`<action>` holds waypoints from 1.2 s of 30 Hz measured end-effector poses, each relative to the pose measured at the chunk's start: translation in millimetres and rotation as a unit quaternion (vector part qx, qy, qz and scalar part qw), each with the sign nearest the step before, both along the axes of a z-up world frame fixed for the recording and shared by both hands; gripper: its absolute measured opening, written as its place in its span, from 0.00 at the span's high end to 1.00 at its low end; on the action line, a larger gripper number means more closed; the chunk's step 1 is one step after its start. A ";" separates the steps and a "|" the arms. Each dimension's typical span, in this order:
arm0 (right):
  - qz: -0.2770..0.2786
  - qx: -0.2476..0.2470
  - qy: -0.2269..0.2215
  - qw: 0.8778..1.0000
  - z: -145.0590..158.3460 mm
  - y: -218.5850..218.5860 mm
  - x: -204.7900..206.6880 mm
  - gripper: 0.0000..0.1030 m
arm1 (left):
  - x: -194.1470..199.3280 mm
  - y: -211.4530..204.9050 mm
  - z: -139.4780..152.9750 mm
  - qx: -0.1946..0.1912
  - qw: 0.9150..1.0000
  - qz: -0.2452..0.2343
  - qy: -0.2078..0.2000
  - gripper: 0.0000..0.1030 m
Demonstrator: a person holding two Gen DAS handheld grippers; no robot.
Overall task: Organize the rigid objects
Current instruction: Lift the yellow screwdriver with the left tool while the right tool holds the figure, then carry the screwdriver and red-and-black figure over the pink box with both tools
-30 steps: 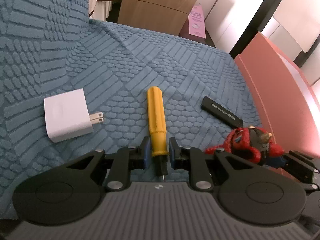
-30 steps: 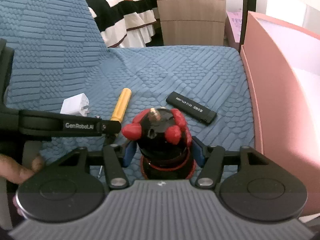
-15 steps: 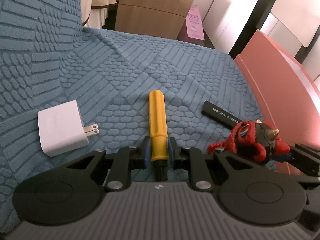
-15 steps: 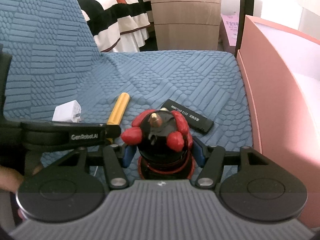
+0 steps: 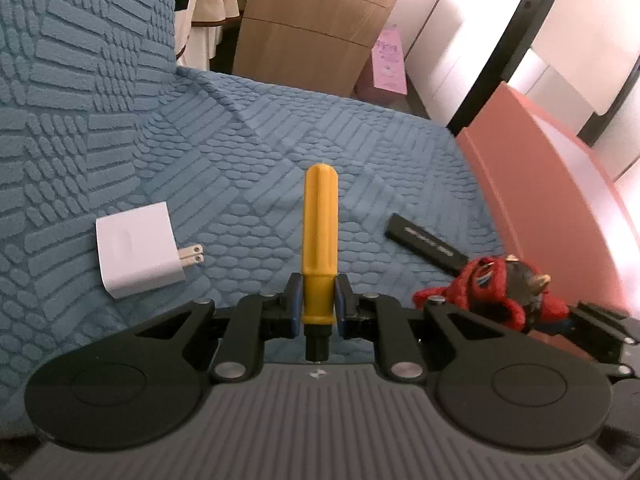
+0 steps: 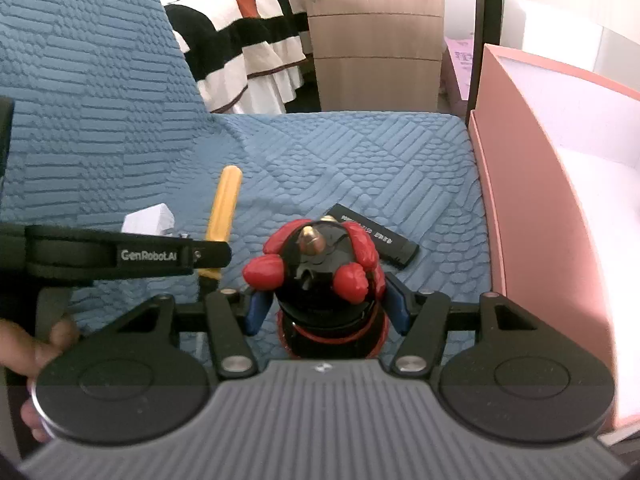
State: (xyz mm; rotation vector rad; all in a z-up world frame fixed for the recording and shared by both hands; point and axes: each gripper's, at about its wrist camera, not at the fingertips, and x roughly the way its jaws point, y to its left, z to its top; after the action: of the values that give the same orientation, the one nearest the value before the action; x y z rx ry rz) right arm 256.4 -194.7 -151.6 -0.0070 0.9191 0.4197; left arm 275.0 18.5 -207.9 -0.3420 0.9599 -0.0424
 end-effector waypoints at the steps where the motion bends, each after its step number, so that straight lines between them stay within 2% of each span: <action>1: 0.001 0.000 -0.001 1.000 1.4 -0.6 -1.5 0.40 | -1.0 -1.3 1.9 0.000 1.000 -0.001 0.000 0.81; 6: 0.004 -0.007 -0.015 1.000 9.2 -2.8 -6.7 0.40 | -1.4 -7.0 9.2 -0.011 1.000 0.010 0.001 0.81; 18: -0.028 0.007 -0.041 0.999 47.2 -32.0 -11.6 0.40 | -5.5 -32.1 56.6 -0.034 0.998 -0.018 -0.042 0.81; 24: -0.040 0.020 -0.061 0.997 76.5 -49.6 -10.1 0.40 | -4.3 -48.8 86.4 -0.032 0.997 -0.035 -0.061 0.81; 32: -0.058 0.054 -0.084 0.993 126.5 -82.9 -2.9 0.40 | 4.8 -68.2 124.8 -0.062 0.993 -0.056 -0.081 0.81; 36: -0.063 0.049 -0.107 0.991 150.3 -97.8 0.2 0.40 | 11.5 -83.9 154.7 -0.063 0.990 -0.073 -0.105 0.81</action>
State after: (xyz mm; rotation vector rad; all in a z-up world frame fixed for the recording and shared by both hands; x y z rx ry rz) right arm 256.6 -292.5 -1.3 0.0936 0.6839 0.3386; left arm 286.5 -65.4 -53.1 -0.3761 0.7730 -0.2685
